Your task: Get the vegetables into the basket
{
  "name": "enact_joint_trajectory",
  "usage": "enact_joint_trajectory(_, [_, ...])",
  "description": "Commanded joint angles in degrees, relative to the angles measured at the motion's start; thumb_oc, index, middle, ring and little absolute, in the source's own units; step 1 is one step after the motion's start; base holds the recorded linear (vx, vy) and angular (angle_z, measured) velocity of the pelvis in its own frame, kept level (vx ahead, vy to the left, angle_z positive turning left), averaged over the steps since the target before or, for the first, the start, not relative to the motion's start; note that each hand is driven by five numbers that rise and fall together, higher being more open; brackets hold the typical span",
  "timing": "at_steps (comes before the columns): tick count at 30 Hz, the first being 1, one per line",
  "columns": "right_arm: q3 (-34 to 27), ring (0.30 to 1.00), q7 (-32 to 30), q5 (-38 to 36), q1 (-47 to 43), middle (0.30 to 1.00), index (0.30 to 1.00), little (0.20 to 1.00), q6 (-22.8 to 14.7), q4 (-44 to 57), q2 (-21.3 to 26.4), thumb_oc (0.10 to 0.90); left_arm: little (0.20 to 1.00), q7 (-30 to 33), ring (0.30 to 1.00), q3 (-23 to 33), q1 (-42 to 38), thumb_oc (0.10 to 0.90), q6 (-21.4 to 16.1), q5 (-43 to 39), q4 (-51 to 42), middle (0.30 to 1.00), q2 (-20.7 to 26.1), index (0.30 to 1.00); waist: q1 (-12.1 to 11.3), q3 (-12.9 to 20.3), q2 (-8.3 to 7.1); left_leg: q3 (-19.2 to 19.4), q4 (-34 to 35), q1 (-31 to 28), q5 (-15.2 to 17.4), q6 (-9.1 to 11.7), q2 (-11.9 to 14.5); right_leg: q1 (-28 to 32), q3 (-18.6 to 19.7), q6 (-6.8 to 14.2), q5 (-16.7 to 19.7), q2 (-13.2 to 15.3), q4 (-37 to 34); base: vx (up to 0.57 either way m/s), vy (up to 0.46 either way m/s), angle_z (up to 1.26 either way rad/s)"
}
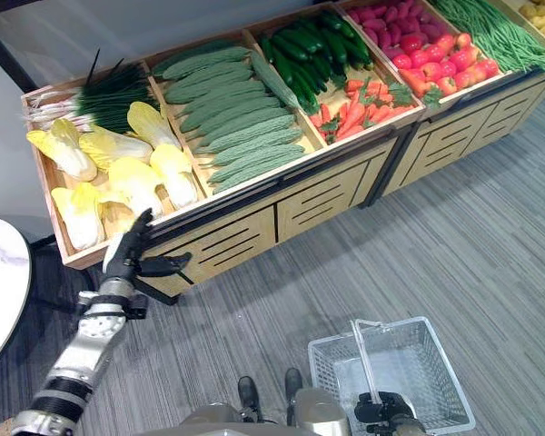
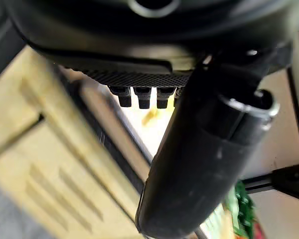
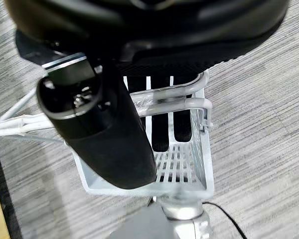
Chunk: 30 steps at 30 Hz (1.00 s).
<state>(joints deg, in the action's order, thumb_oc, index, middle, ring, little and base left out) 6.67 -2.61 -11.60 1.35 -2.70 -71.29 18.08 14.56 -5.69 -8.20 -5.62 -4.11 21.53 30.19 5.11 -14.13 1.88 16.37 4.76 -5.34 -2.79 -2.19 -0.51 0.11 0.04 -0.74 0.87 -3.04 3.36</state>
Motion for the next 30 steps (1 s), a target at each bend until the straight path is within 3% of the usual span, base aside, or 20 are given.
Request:
enact_joint_trajectory(1, [1.00,0.300,-0.11,0.74,0.53,0.300,0.300,0.300,-2.22,-1.62,1.41,0.400,1.000,6.48,1.000,-1.26,-13.09,0.900,-1.80,11.70,4.25,1.000,6.74,1.000,1.36,1.77,-1.84,1.14,-3.83,-3.24,8.94,2.00,0.45,-1.17,4.79,5.89,-3.21,4.15,-0.53,0.05,-0.034,-0.11])
enact_joint_trajectory(3, [1.26,0.300,-0.26,0.81,0.58,0.300,0.300,0.300,-2.40,-1.69,1.53,0.400,1.000,7.50,1.000,-2.32,-15.02,0.900,-1.61,13.41,6.87,1.000,8.49,1.000,1.75,1.85,-1.61,1.48,-3.53,-3.28,8.80,2.13,0.48,-1.35,5.12,5.88,-3.20,4.01,-0.58,0.04,-0.030,-0.24])
enact_joint_trajectory(7, [2.60,0.300,-0.95,0.79,-0.28,0.300,0.300,0.300,-3.20,-2.55,2.58,0.400,1.000,8.61,1.000,-10.78,-26.08,0.900,0.23,19.70,21.40,1.000,16.04,1.000,3.78,1.95,-0.22,3.47,-2.02,-3.14,7.82,2.73,0.52,-2.73,6.46,6.11,-2.78,3.41,-0.81,0.05,-0.029,-0.18])
enact_joint_trajectory(11, [3.23,0.300,-1.19,0.72,-1.08,0.300,0.300,0.300,-3.34,-3.07,3.12,0.400,1.000,8.19,1.000,-16.02,-32.37,0.900,1.45,21.97,28.81,1.000,18.77,1.000,4.34,1.81,0.35,4.45,-1.49,-2.26,7.23,3.01,0.55,-4.36,7.10,6.21,-2.32,3.06,-0.68,0.02,-0.020,-0.30])
enact_joint_trajectory(14, [4.45,0.300,-1.71,0.56,-2.54,0.300,0.300,0.300,-3.37,-3.97,3.61,0.400,1.000,7.49,1.000,-20.84,-39.47,0.900,3.39,23.54,41.47,1.000,20.71,1.000,5.15,1.47,1.05,6.18,-0.53,-0.67,6.13,3.45,0.70,-6.91,8.32,6.39,-1.49,2.49,-0.64,0.05,-0.038,-0.20])
enact_joint_trajectory(30, [6.57,0.300,-2.36,0.30,-4.56,0.300,0.300,0.300,-2.71,-3.66,4.03,0.400,1.000,5.14,1.000,-25.03,-46.08,0.900,6.29,25.56,51.68,1.000,23.68,1.000,5.25,0.32,1.34,7.02,0.24,2.53,4.78,4.16,1.26,-10.57,8.65,6.49,-0.22,2.05,-1.29,0.03,-0.011,-0.08])
